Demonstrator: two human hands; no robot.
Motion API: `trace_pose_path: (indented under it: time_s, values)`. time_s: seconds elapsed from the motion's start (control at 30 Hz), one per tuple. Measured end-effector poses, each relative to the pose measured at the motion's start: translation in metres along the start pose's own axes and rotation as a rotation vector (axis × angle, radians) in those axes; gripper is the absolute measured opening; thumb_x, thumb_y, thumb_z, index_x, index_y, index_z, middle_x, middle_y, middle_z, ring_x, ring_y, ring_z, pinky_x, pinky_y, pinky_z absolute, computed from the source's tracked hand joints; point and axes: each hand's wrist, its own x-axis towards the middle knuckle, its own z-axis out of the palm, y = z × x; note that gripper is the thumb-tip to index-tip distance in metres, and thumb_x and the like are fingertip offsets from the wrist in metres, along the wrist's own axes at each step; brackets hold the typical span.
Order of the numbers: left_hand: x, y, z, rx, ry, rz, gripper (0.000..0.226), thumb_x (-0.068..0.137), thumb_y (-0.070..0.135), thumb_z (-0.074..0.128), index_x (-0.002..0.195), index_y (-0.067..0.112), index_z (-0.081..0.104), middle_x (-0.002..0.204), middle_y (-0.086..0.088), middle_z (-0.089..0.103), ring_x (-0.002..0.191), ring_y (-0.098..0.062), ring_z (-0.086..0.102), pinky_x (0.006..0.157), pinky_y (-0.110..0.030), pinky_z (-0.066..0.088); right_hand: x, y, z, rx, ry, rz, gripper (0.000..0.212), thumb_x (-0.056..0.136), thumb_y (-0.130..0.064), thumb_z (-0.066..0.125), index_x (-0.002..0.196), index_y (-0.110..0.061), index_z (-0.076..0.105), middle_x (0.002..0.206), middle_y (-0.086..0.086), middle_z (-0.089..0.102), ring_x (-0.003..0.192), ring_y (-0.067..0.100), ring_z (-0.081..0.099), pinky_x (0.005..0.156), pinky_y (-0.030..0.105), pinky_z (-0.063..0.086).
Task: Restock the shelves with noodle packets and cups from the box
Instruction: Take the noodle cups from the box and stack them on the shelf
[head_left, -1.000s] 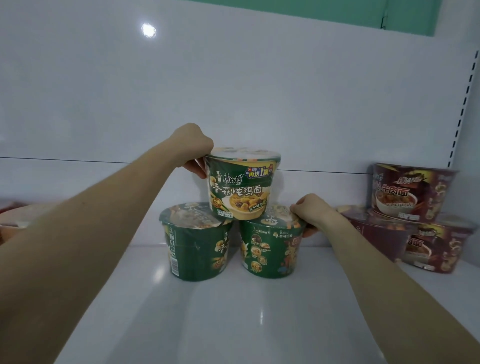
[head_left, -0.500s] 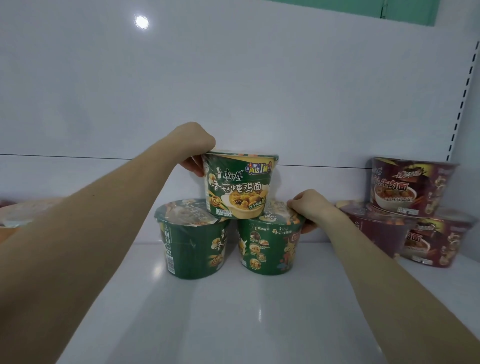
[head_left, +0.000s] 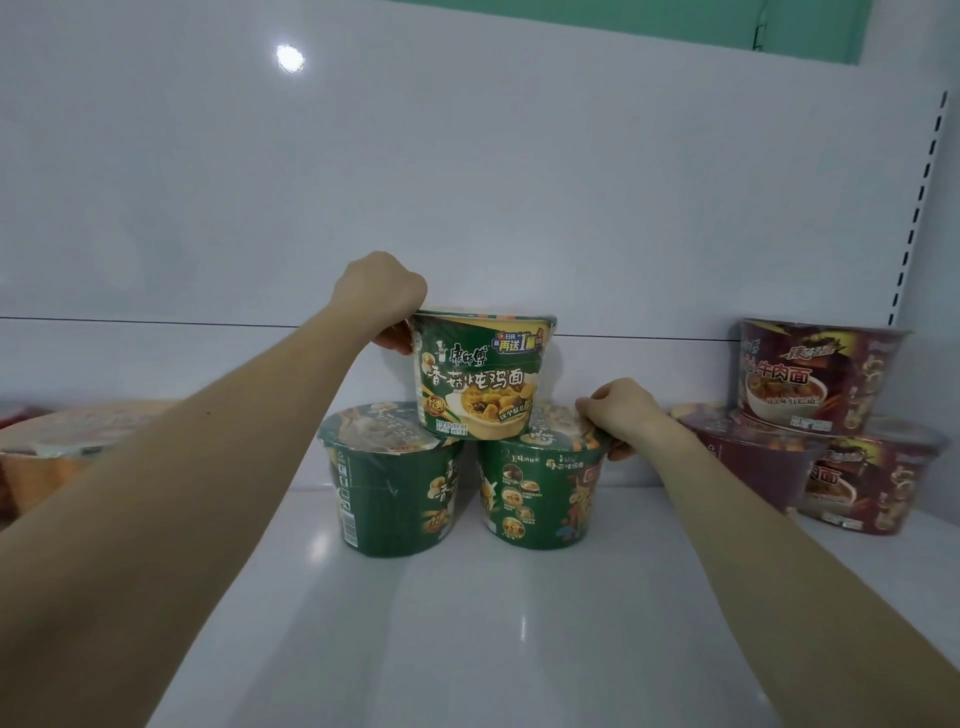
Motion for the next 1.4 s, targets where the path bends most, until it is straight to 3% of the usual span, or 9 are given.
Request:
trace_pose_path:
  time_s: [0.2, 0.3, 0.47, 0.63, 0.8, 0.97, 1.13, 1.3, 1.4]
  values:
    - [-0.004, -0.008, -0.012, 0.196, 0.201, 0.189, 0.029, 0.088, 0.017, 0.033, 0.077, 0.001, 0.054, 0.074, -0.013, 0.066, 0.066, -0.03, 0.064, 0.069, -0.032, 0.05, -0.004, -0.007, -0.009, -0.082, 0.067, -0.119, 0.026, 0.092, -0.022, 0.047, 0.09, -0.002, 0.063, 0.083, 0.013, 0.059, 0.074, 0.026, 0.054, 0.056, 0.031, 0.047]
    - [-0.018, -0.002, -0.021, 0.451, 0.333, 0.335, 0.035, 0.094, 0.021, 0.032, 0.062, 0.008, 0.036, 0.061, -0.005, 0.041, 0.065, -0.028, 0.045, 0.063, -0.03, 0.034, -0.008, -0.013, -0.014, -0.16, 0.144, -0.19, 0.024, 0.09, -0.02, 0.05, 0.096, -0.004, 0.066, 0.097, 0.014, 0.064, 0.089, 0.029, 0.057, 0.075, 0.033, 0.046]
    - [-0.065, 0.003, -0.027, 0.652, 0.396, 0.537, 0.028, 0.098, 0.028, 0.03, 0.08, 0.01, 0.041, 0.058, -0.002, 0.033, 0.062, -0.028, 0.042, 0.059, -0.031, 0.03, -0.029, -0.024, -0.023, -0.212, 0.252, -0.295, 0.023, 0.09, -0.015, 0.048, 0.093, -0.004, 0.067, 0.104, 0.013, 0.066, 0.092, 0.028, 0.056, 0.077, 0.031, 0.044]
    - [-0.121, -0.004, -0.017, 0.688, 0.331, 0.642, 0.032, 0.098, 0.033, 0.029, 0.09, 0.012, 0.052, 0.061, -0.001, 0.04, 0.061, -0.025, 0.041, 0.054, -0.028, 0.029, -0.067, -0.035, -0.032, -0.247, 0.32, -0.366, 0.024, 0.088, -0.012, 0.045, 0.069, -0.01, 0.058, 0.083, 0.009, 0.058, 0.083, 0.027, 0.051, 0.07, 0.029, 0.039]
    - [-0.172, -0.009, -0.01, 0.709, 0.165, 0.683, 0.029, 0.099, 0.036, 0.028, 0.091, 0.017, 0.048, 0.09, -0.007, 0.059, 0.071, -0.024, 0.042, 0.061, -0.029, 0.031, -0.11, -0.037, -0.042, -0.291, 0.376, -0.403, 0.024, 0.089, -0.014, 0.045, 0.09, -0.002, 0.066, 0.099, 0.012, 0.066, 0.091, 0.028, 0.057, 0.072, 0.029, 0.04]
    - [-0.218, -0.008, -0.001, 0.546, 0.166, 0.93, 0.019, 0.095, 0.028, 0.04, 0.078, 0.023, 0.044, 0.072, -0.007, 0.059, 0.063, -0.027, 0.057, 0.053, -0.031, 0.034, -0.162, -0.023, -0.063, -0.304, 0.441, -0.435, 0.022, 0.089, -0.014, 0.046, 0.091, -0.005, 0.066, 0.096, 0.007, 0.066, 0.088, 0.022, 0.055, 0.072, 0.026, 0.037]
    - [-0.265, -0.002, 0.021, 0.589, 0.0, 0.884, 0.032, 0.099, 0.038, 0.026, 0.1, 0.016, 0.049, 0.1, -0.007, 0.063, 0.091, -0.031, 0.059, 0.063, -0.03, 0.029, -0.204, 0.003, -0.086, -0.337, 0.489, -0.439, 0.022, 0.09, -0.014, 0.048, 0.092, -0.005, 0.067, 0.099, 0.008, 0.068, 0.095, 0.024, 0.058, 0.071, 0.023, 0.033]
    - [-0.318, 0.016, 0.051, 0.447, 0.031, 1.03, 0.026, 0.094, 0.034, 0.045, 0.074, 0.018, 0.041, 0.06, 0.0, 0.049, 0.053, -0.023, 0.047, 0.042, -0.024, 0.014, -0.251, 0.041, -0.113, -0.292, 0.5, -0.398, 0.023, 0.092, -0.02, 0.05, 0.101, -0.008, 0.067, 0.104, 0.009, 0.068, 0.098, 0.026, 0.06, 0.085, 0.036, 0.047]
    - [-0.357, 0.035, 0.072, 0.373, -0.014, 1.046, 0.034, 0.068, 0.032, 0.061, 0.051, 0.02, 0.034, 0.033, 0.003, 0.029, 0.029, -0.019, 0.019, 0.05, -0.012, -0.005, -0.282, 0.075, -0.136, -0.316, 0.51, -0.388, 0.021, 0.092, -0.018, 0.05, 0.097, -0.006, 0.067, 0.097, 0.01, 0.068, 0.09, 0.025, 0.06, 0.081, 0.034, 0.047]
